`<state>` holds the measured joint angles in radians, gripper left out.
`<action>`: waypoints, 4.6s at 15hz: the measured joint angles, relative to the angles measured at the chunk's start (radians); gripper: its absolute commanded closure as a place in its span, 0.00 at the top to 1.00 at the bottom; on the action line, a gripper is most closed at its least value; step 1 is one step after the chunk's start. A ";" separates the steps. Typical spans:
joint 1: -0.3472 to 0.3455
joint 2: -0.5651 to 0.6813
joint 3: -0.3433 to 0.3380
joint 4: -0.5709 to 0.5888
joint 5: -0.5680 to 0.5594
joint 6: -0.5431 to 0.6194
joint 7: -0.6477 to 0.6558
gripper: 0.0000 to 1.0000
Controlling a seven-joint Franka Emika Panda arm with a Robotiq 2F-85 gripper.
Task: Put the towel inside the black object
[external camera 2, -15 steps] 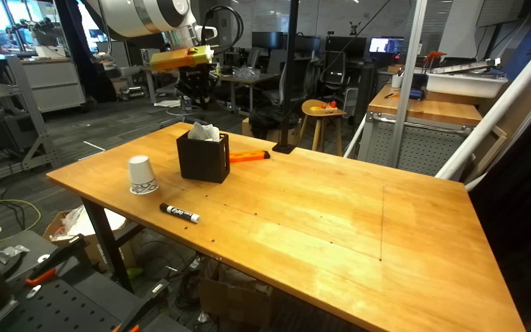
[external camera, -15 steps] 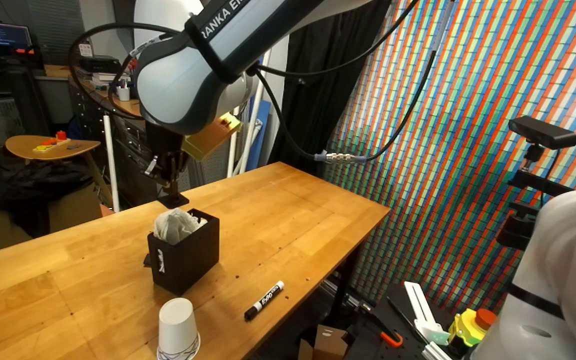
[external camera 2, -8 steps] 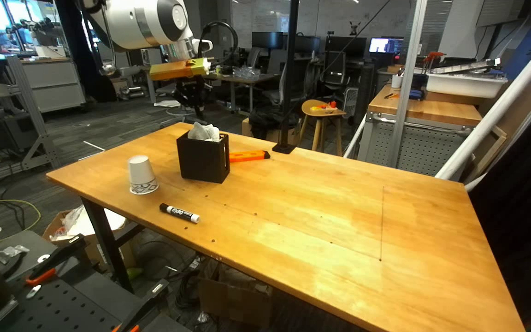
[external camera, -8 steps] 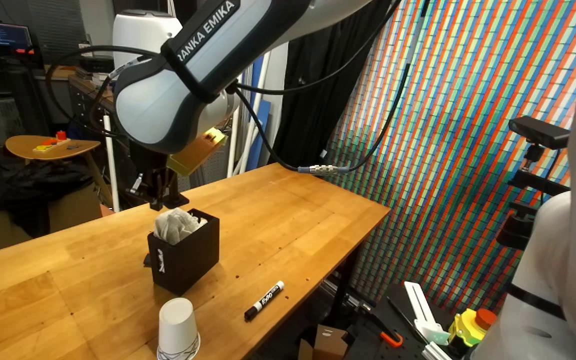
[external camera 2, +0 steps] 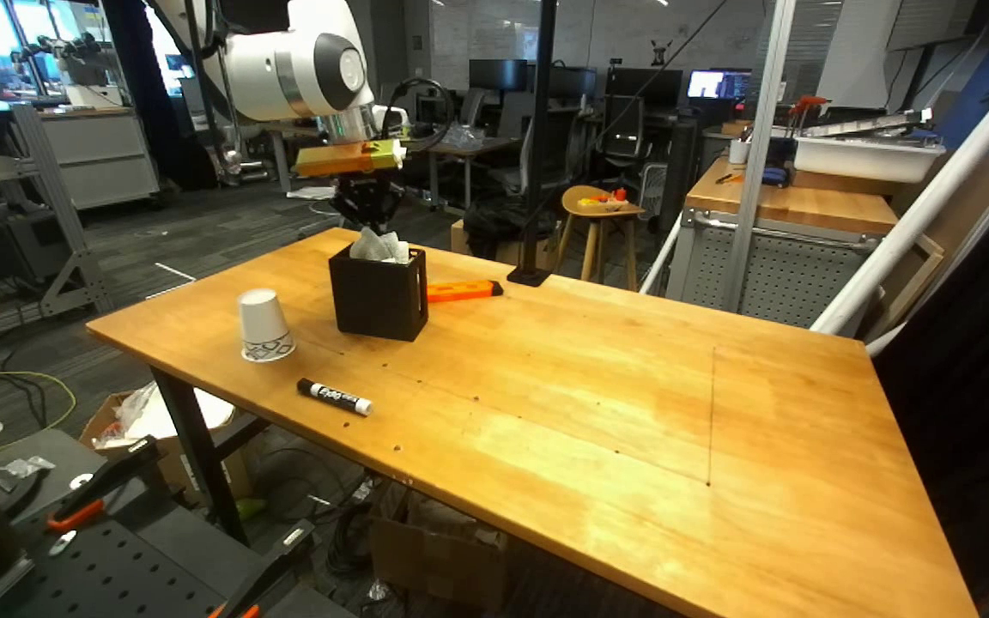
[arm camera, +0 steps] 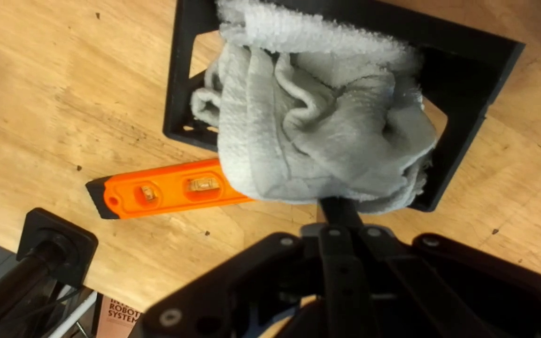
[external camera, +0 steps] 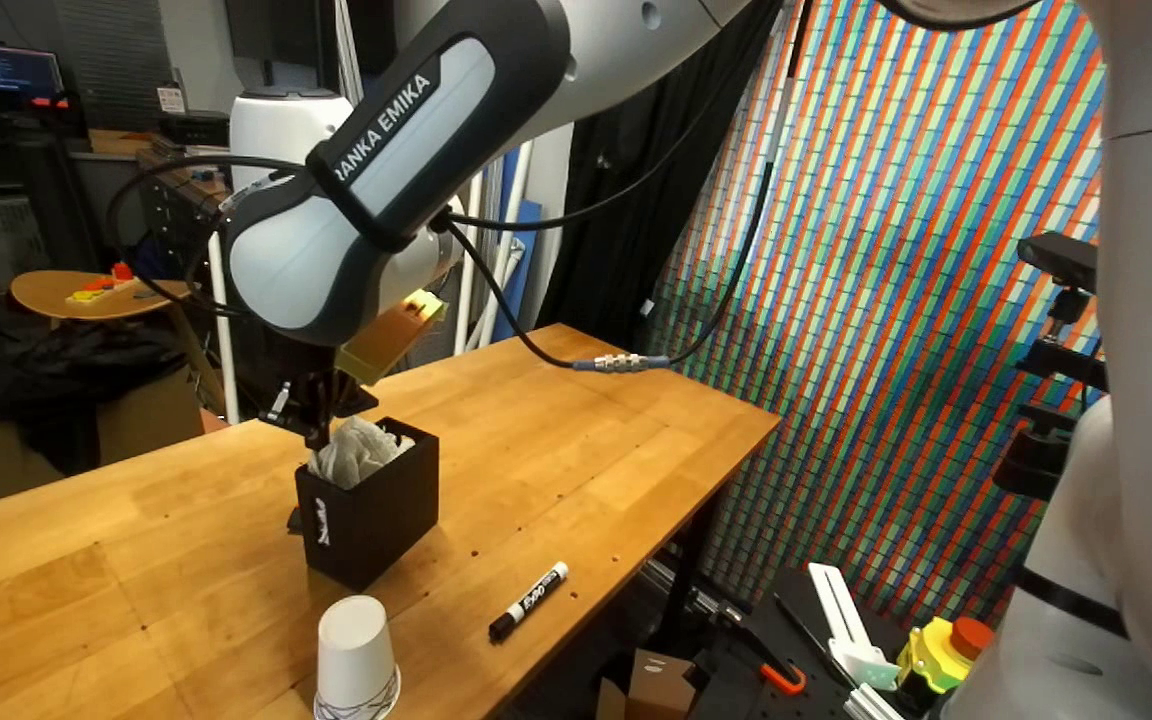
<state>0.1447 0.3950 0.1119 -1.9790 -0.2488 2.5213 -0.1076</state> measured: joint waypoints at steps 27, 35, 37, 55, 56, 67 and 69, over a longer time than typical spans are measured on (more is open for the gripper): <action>-0.010 -0.113 -0.027 -0.129 -0.005 0.000 0.019 0.01; -0.015 -0.164 -0.040 -0.199 -0.005 0.000 0.045 0.01; -0.017 -0.166 -0.043 -0.218 -0.005 0.000 0.053 0.01; -0.018 -0.137 -0.038 -0.251 -0.002 0.038 0.077 0.00; -0.018 -0.124 -0.038 -0.247 -0.002 0.047 0.077 0.00; -0.020 0.003 -0.034 -0.203 0.012 0.029 0.049 0.01; -0.022 0.001 -0.034 -0.203 0.023 0.019 0.044 0.01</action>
<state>0.1229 0.3957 0.0775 -2.1817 -0.2258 2.5400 -0.0636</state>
